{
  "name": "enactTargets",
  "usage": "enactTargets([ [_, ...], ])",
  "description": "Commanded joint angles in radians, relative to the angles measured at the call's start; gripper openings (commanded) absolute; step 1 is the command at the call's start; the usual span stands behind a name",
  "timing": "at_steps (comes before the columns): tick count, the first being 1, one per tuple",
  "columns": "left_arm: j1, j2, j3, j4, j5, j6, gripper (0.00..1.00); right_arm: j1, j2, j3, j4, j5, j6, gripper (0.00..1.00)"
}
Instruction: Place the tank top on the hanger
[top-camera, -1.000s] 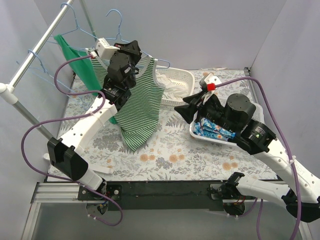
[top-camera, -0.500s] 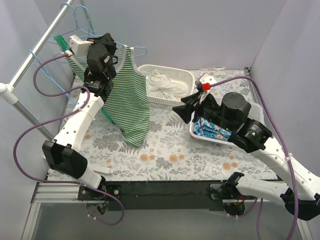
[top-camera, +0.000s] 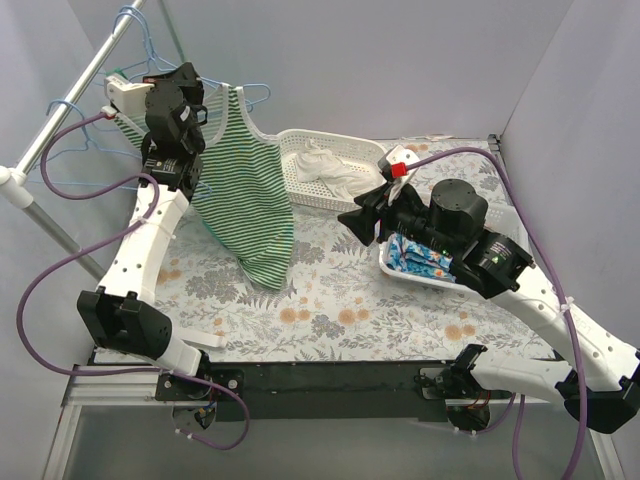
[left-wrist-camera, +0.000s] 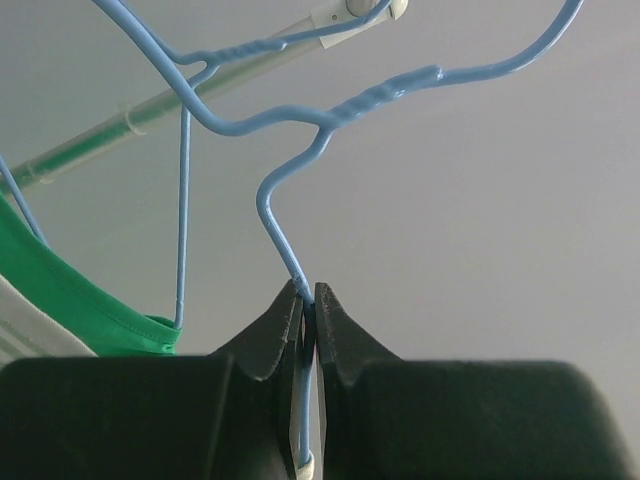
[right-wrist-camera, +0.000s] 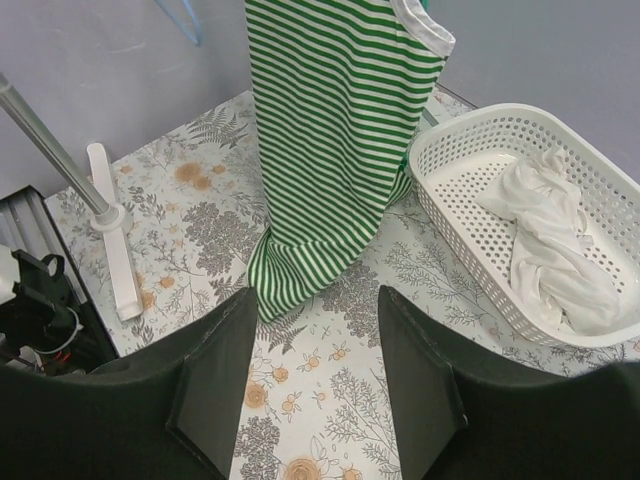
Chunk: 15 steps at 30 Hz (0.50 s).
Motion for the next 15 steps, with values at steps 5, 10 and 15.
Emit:
enactTargets([
  [5,0.055,-0.065,0.008,-0.008,0.048,-0.085,0.0,0.004,0.007,0.056,0.02,-0.015,-0.003,0.59],
  [10,0.064,-0.068,0.008,-0.002,0.065,-0.102,0.0,0.004,0.002,0.057,0.014,-0.012,-0.003,0.59],
  [15,0.064,-0.074,-0.014,-0.008,0.069,-0.122,0.0,0.004,-0.001,0.053,0.012,-0.013,-0.001,0.59],
])
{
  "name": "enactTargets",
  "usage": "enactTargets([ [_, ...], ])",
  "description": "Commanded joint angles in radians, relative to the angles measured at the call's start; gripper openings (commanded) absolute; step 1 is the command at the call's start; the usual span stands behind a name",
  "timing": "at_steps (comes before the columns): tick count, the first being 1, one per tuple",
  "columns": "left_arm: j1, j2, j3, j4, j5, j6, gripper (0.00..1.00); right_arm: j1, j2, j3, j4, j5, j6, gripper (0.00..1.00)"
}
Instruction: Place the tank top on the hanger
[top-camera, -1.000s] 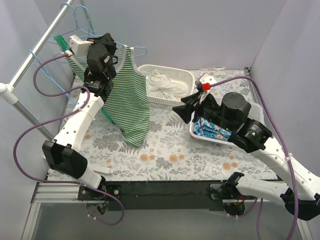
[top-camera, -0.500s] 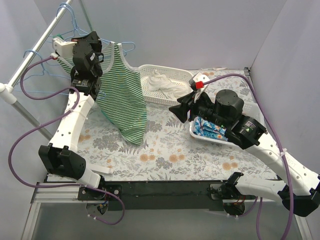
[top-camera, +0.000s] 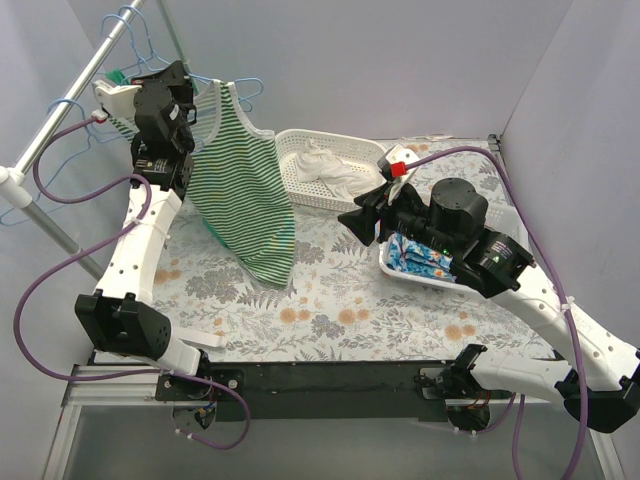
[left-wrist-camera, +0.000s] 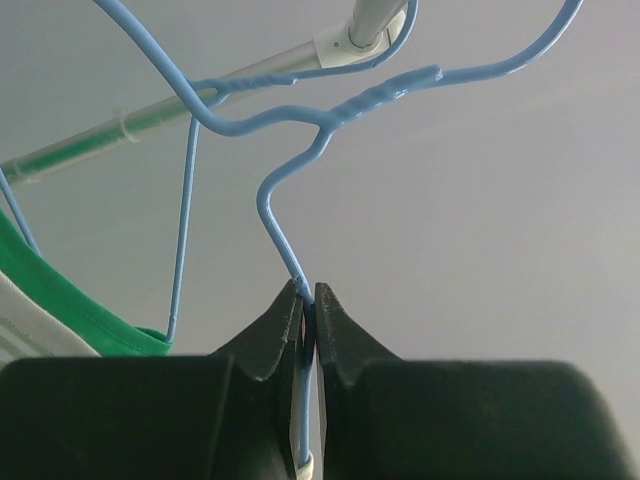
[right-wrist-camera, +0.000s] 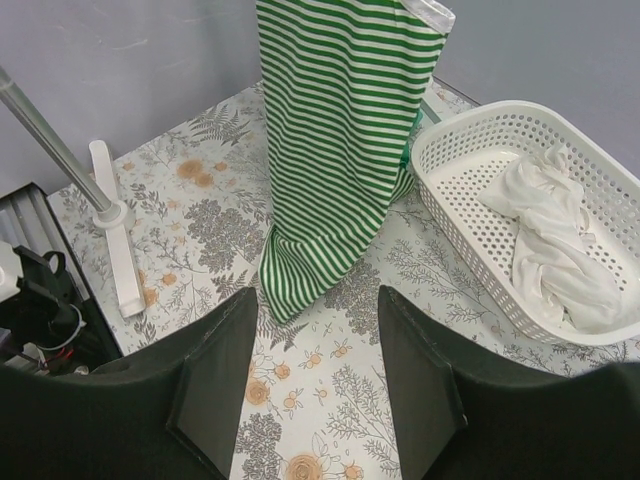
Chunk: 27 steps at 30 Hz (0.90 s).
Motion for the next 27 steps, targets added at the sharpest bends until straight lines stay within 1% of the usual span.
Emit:
enactTargets([
  [1,0.009,-0.069,-0.024,0.006,0.015,-0.042,0.0,0.004,-0.008,0.037,0.026,-0.007,-0.001,0.59],
  [3,0.013,-0.087,-0.062,0.007,0.014,-0.056,0.05,0.004,-0.011,0.031,0.028,-0.007,0.001,0.59],
  [6,0.021,-0.112,-0.094,0.015,0.026,-0.047,0.08,0.004,-0.018,0.022,0.023,-0.009,0.002,0.59],
  [9,0.022,-0.135,-0.123,0.032,0.05,0.0,0.2,0.004,-0.025,0.019,0.023,-0.007,0.002,0.59],
  [10,0.024,-0.14,-0.136,0.035,0.058,0.014,0.27,0.004,-0.025,0.017,0.025,-0.007,0.002,0.59],
  [12,0.022,-0.15,-0.14,0.015,0.084,0.057,0.37,0.004,-0.026,0.016,0.023,-0.01,0.002,0.59],
  [13,0.022,-0.164,-0.143,0.009,0.093,0.074,0.46,0.004,-0.029,0.013,0.025,-0.012,0.002,0.59],
  [16,0.022,-0.196,-0.182,0.007,0.135,0.132,0.58,0.004,-0.034,0.005,0.023,-0.01,0.004,0.59],
  [17,0.022,-0.202,-0.194,0.007,0.147,0.15,0.64,0.004,-0.035,0.003,0.025,-0.01,0.002,0.59],
  [19,0.022,-0.213,-0.196,-0.032,0.193,0.216,0.69,0.004,-0.035,-0.003,0.028,-0.01,0.002,0.6],
  [20,0.022,-0.218,-0.196,-0.042,0.214,0.238,0.74,0.004,-0.038,-0.004,0.029,-0.01,0.002,0.6],
  [21,0.022,-0.222,-0.197,-0.061,0.234,0.275,0.75,0.004,-0.04,-0.003,0.031,-0.012,0.001,0.6],
  [22,0.021,-0.23,-0.202,-0.065,0.286,0.299,0.77,0.004,-0.04,-0.004,0.031,-0.01,0.001,0.6],
  [27,0.01,-0.275,-0.226,-0.13,0.412,0.382,0.84,0.004,-0.057,-0.024,0.042,0.015,0.01,0.6],
])
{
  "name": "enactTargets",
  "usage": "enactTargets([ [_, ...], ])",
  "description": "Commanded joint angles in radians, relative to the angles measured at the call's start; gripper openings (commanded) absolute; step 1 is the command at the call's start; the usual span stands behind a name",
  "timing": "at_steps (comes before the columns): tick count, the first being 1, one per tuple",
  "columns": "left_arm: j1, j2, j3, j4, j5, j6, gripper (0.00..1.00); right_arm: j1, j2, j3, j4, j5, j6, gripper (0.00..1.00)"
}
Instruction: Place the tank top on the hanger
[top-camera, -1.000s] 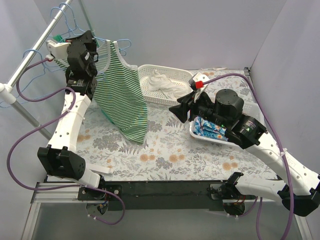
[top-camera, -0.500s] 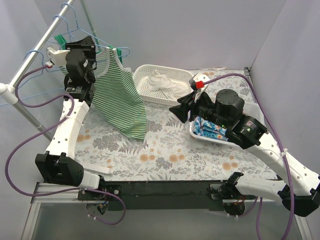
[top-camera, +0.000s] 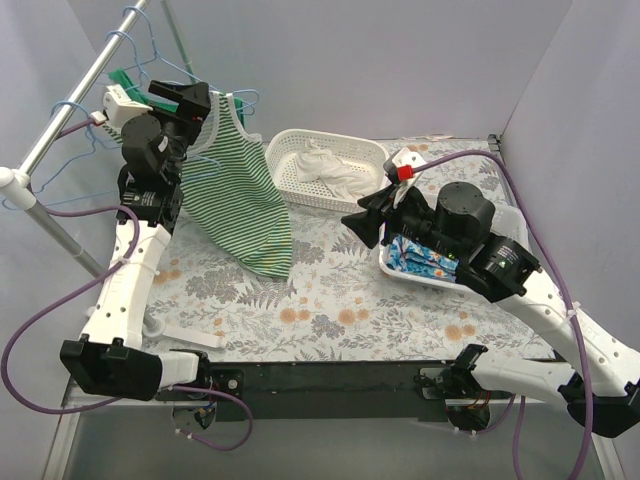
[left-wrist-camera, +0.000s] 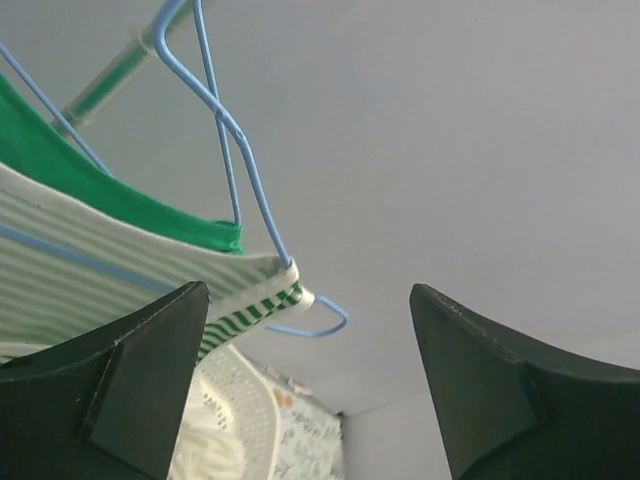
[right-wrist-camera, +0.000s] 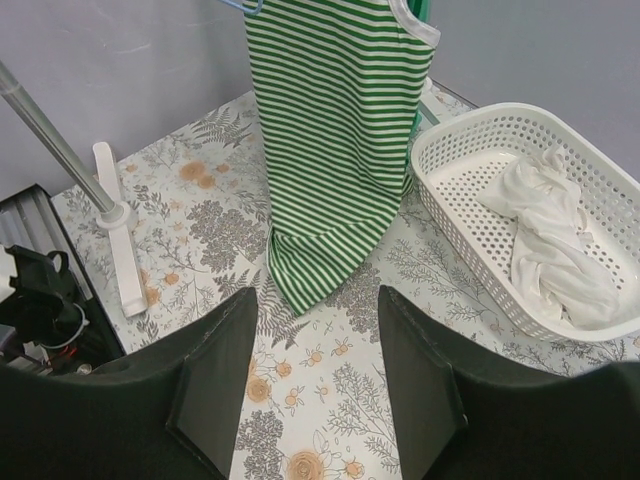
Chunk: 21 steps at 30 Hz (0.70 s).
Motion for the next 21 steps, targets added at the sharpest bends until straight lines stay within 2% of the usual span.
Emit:
enactTargets([
  [1,-0.011,-0.067,-0.017,-0.086,0.169,0.152,0.84,0.004,-0.029,-0.016,0.045,0.023,0.014,0.6],
  [5,-0.075,-0.061,0.014,-0.148,0.282,0.246,0.91,0.004,-0.042,-0.039,0.046,0.049,0.035,0.62],
  [7,-0.121,-0.044,0.06,-0.182,0.268,0.288,0.95,0.004,-0.049,-0.062,0.058,0.08,0.04,0.63],
  [11,-0.286,0.0,0.129,-0.25,0.205,0.381,0.98,0.004,-0.081,-0.1,0.066,0.144,0.072,0.65],
  [17,-0.38,0.037,0.147,-0.305,0.22,0.441,0.98,0.004,-0.117,-0.162,0.066,0.227,0.13,0.67],
  [21,-0.509,0.064,0.111,-0.345,0.156,0.49,0.98,0.004,-0.147,-0.238,0.065,0.322,0.195,0.68],
])
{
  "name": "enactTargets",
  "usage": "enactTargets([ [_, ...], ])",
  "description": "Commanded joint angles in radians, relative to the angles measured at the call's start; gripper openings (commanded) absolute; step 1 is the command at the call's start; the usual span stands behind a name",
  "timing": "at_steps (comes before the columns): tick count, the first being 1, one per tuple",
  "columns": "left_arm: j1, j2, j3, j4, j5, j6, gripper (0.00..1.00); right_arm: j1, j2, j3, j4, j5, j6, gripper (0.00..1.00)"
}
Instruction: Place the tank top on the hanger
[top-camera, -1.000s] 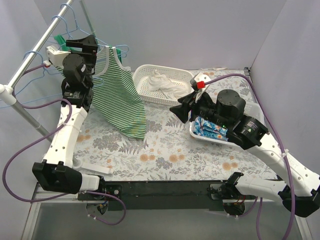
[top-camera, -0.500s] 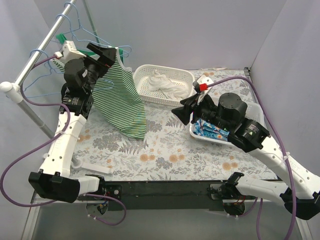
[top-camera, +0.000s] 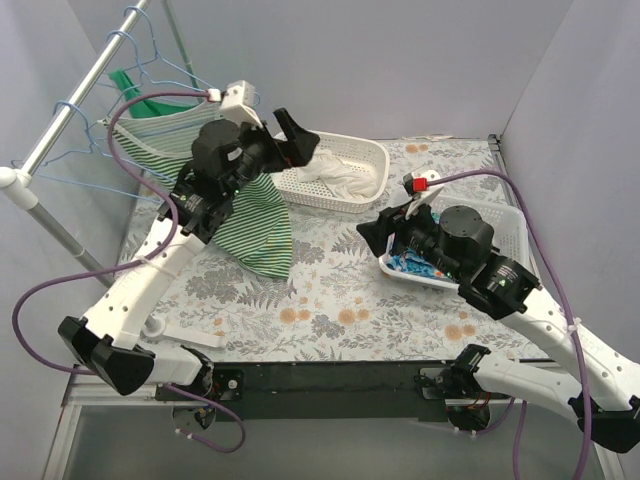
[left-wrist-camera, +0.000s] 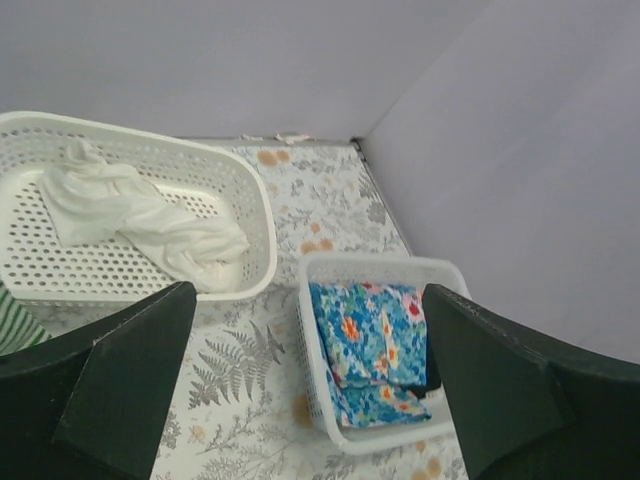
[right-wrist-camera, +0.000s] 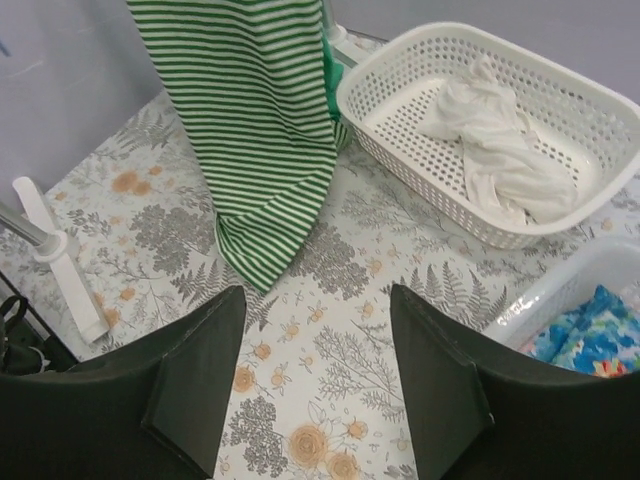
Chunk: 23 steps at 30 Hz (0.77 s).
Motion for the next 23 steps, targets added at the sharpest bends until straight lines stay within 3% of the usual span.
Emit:
enactTargets([
  [1,-0.141,0.03,-0.025,-0.077,-0.047,0.085,0.98,0.004,-0.043,-0.074,0.037,0.136,0.089,0.69],
  [7,-0.251,0.001,-0.238,-0.086,-0.136,0.05,0.98,0.004,-0.129,-0.219,0.005,0.277,0.216,0.72],
  [13,-0.262,-0.069,-0.417,-0.095,-0.17,-0.018,0.98,0.004,-0.198,-0.33,-0.011,0.313,0.3,0.73],
  [23,-0.264,-0.139,-0.493,-0.084,-0.164,-0.035,0.98,0.004,-0.188,-0.356,-0.012,0.345,0.316,0.79],
])
